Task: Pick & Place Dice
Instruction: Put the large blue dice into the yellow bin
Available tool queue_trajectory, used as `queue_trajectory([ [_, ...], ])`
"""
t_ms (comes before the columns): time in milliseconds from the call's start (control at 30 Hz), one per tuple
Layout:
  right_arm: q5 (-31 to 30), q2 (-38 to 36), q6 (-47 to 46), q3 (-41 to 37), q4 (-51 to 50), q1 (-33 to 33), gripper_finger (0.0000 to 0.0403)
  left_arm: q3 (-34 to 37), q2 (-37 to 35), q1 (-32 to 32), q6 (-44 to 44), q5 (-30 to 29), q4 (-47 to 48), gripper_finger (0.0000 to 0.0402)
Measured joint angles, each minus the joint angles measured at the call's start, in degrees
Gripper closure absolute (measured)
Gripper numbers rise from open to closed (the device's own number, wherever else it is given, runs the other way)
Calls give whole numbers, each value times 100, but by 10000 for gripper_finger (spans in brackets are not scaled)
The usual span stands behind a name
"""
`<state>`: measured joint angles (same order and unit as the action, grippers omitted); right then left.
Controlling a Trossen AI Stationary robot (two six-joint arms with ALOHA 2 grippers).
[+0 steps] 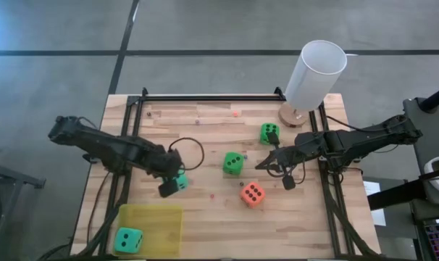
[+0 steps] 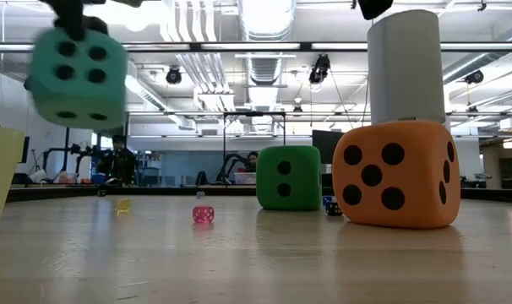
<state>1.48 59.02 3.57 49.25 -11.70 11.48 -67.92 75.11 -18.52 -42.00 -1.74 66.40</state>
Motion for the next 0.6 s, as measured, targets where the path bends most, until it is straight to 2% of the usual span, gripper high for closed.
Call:
queue_trajectory([
  [333,-1,0,3,0,0,-1,394,7,-92,-1098,-419,753,35,20],
  [600,-1,0,-4,0,0,-1,394,40,-92,-1863,-503,850,-90,19],
])
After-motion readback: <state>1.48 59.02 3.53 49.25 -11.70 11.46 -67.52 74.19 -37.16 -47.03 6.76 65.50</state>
